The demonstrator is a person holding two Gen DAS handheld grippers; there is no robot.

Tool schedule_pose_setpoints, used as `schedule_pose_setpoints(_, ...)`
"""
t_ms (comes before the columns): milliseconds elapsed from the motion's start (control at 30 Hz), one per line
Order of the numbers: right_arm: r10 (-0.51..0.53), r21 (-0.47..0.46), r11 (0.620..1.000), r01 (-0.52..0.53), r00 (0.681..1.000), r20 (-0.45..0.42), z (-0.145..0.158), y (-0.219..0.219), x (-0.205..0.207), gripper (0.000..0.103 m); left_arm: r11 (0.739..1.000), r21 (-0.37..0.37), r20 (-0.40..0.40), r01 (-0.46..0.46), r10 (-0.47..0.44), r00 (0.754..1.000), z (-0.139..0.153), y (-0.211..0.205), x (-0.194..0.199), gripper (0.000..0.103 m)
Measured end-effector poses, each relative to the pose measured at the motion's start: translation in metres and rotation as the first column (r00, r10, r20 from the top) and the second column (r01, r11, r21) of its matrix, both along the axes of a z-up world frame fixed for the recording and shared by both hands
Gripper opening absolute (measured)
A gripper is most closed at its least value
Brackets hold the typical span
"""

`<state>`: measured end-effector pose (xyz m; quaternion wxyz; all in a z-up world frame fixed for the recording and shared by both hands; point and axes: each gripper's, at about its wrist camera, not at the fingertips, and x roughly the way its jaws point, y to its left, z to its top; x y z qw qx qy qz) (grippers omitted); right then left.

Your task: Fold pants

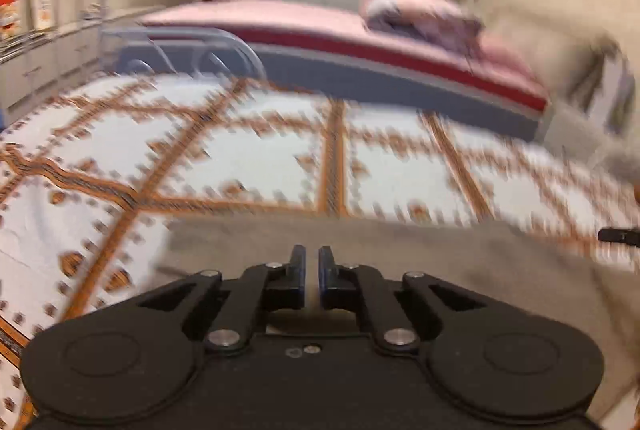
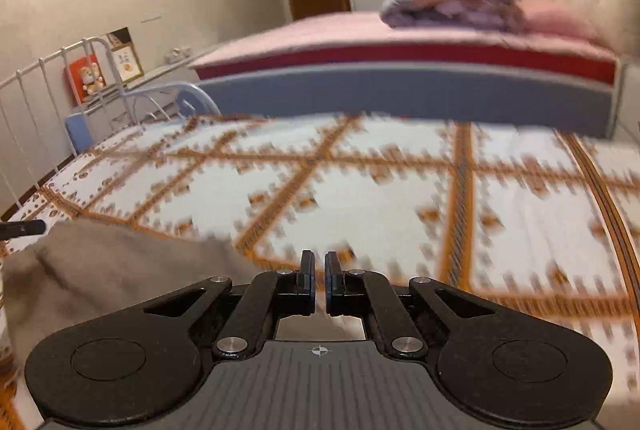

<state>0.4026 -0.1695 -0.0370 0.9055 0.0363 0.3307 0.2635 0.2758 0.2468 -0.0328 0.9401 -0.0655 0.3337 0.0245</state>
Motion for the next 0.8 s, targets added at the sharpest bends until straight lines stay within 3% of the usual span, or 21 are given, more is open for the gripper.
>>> schedule_pose_setpoints(67,0.005,-0.052,0.999,-0.007,0.999,-0.049,-0.018,-0.003,-0.011,0.003,0.999,0.052,-0.096,-0.002,0.007,0.995,-0.025,-0.005,0.01,0.0)
schedule_pose_setpoints(133,0.004,-0.115,0.993,-0.018,0.993,-0.122,-0.048,-0.004,-0.012,0.001,1.0,0.006,-0.083,-0.016,0.016,0.996,-0.04,0.004,0.008,0.0)
schedule_pose_setpoints(233,-0.072,-0.071,0.995,0.066,0.994,-0.087,-0.042,-0.021,-0.019,0.0,0.998,-0.018,-0.05,-0.062,0.061,0.997,-0.022,0.007,0.0,0.0)
schedule_pose_setpoints(367,-0.106,-0.095,0.99,0.105,0.994,-0.003,-0.019,-0.053,-0.037,0.0,0.999,0.024,0.013,-0.037,0.037,0.999,-0.004,-0.005,-0.022,0.014)
schedule_pose_setpoints(400,-0.122,-0.124,0.985,0.123,0.992,0.017,-0.015,-0.065,-0.042,0.0,0.999,0.032,0.005,-0.03,0.03,1.0,-0.007,-0.007,-0.024,0.02)
schedule_pose_setpoints(433,-0.134,-0.138,0.981,0.137,0.99,0.031,-0.014,-0.075,-0.044,0.0,0.998,0.05,-0.024,-0.03,0.031,0.999,-0.012,-0.008,-0.022,0.035)
schedule_pose_setpoints(467,-0.148,-0.147,0.978,0.151,0.989,0.028,-0.016,-0.088,-0.044,0.0,0.998,0.064,-0.075,-0.027,0.031,0.997,-0.021,-0.008,-0.017,0.039)
schedule_pose_setpoints(500,-0.17,-0.163,0.973,0.166,0.985,-0.008,-0.024,-0.1,-0.039,0.001,0.998,0.069,-0.117,-0.002,0.01,0.993,-0.033,-0.008,-0.013,0.039)
schedule_pose_setpoints(567,-0.213,-0.188,0.965,0.184,0.966,-0.145,-0.046,-0.121,-0.022,0.0,0.991,0.129,-0.108,0.026,-0.012,0.994,-0.032,-0.015,-0.016,0.039)
schedule_pose_setpoints(600,-0.204,-0.11,0.976,0.187,0.965,-0.167,-0.046,-0.134,-0.022,0.0,0.992,0.127,-0.105,0.018,-0.005,0.994,-0.025,-0.016,-0.017,0.039)
schedule_pose_setpoints(667,-0.27,-0.059,0.963,0.264,0.944,-0.187,-0.029,-0.153,-0.026,0.002,0.997,0.07,-0.065,-0.017,0.021,0.998,-0.014,-0.012,-0.025,0.042)
schedule_pose_setpoints(733,-0.327,0.009,0.944,0.33,0.936,-0.129,-0.007,-0.18,-0.041,0.016,0.998,0.042,-0.051,-0.042,0.044,0.998,-0.007,-0.006,-0.035,0.046)
schedule_pose_setpoints(800,-0.403,0.086,0.907,0.413,0.908,-0.115,0.01,-0.218,-0.062,0.084,0.997,0.04,-0.052,-0.062,0.064,0.997,-0.006,-0.001,-0.047,0.053)
